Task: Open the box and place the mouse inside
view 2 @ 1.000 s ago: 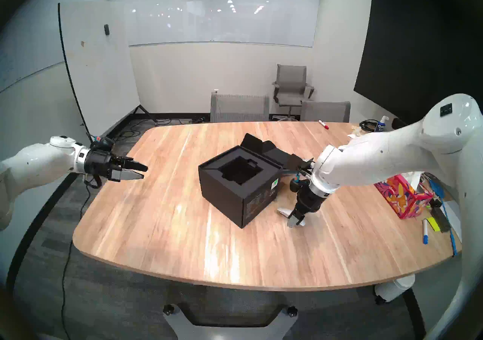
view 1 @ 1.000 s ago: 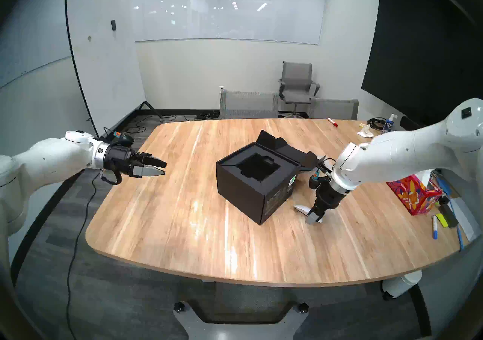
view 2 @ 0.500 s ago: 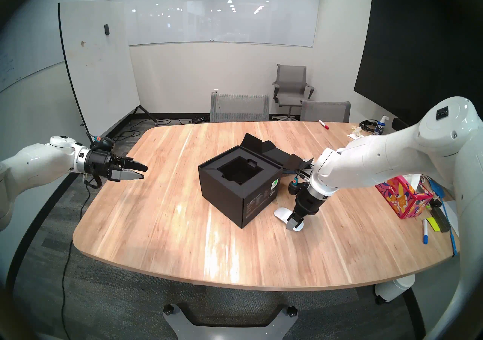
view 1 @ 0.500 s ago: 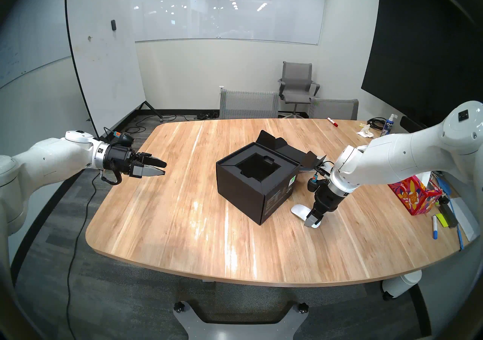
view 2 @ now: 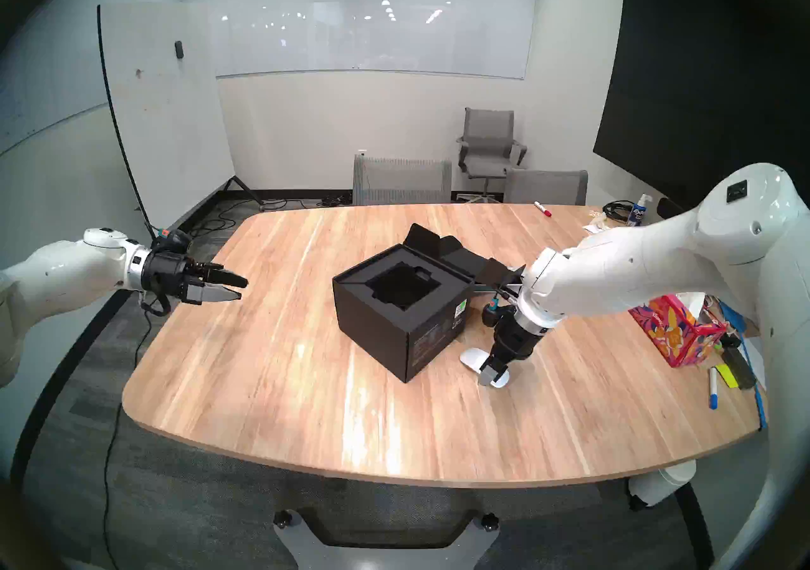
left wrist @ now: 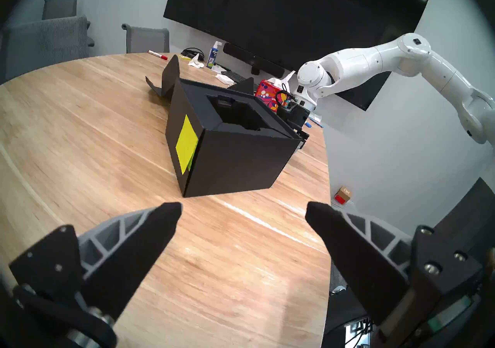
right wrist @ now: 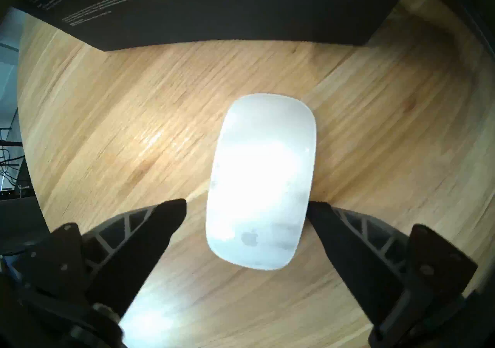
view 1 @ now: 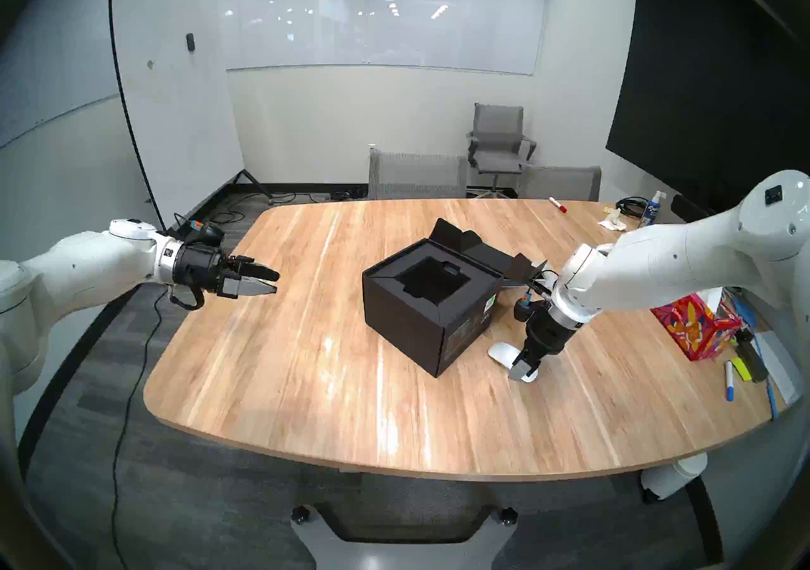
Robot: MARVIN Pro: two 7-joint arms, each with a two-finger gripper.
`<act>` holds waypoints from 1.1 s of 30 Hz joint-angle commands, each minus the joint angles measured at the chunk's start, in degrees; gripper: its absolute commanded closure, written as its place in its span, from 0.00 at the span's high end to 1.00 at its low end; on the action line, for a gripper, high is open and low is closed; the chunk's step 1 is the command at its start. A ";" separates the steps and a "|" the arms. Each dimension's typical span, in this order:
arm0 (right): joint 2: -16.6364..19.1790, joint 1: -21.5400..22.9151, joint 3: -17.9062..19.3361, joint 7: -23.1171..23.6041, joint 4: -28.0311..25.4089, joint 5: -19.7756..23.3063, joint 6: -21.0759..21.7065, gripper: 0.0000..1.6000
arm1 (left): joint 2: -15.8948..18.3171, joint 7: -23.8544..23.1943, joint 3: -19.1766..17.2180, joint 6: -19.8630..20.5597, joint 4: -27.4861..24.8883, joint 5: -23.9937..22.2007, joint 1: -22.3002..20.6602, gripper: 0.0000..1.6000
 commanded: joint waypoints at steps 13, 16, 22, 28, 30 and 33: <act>-1.44 -1.60 0.30 1.75 2.56 -0.10 0.68 0.32 | 0.13 -0.32 -0.36 0.09 -0.13 -0.55 -1.06 1.00; -1.33 -1.84 0.44 1.82 2.62 -0.11 0.56 0.18 | 0.13 -0.32 -0.35 0.09 -0.13 -0.55 -1.06 1.00; -1.10 -2.00 0.69 1.57 2.42 -0.05 0.53 0.17 | 0.13 -0.32 -0.35 0.09 -0.13 -0.55 -1.06 1.00; -1.05 -1.97 0.72 1.80 2.27 -0.19 0.56 0.00 | 0.13 -0.32 -0.35 0.09 -0.13 -0.56 -1.07 1.00; -0.93 -1.70 0.71 1.72 1.92 -0.24 0.63 0.00 | 0.13 -0.32 -0.34 0.09 -0.13 -0.56 -1.07 1.00; -0.59 -0.86 0.65 1.52 1.07 -0.41 0.84 0.00 | 0.12 -0.32 -0.32 0.08 -0.13 -0.57 -1.08 1.00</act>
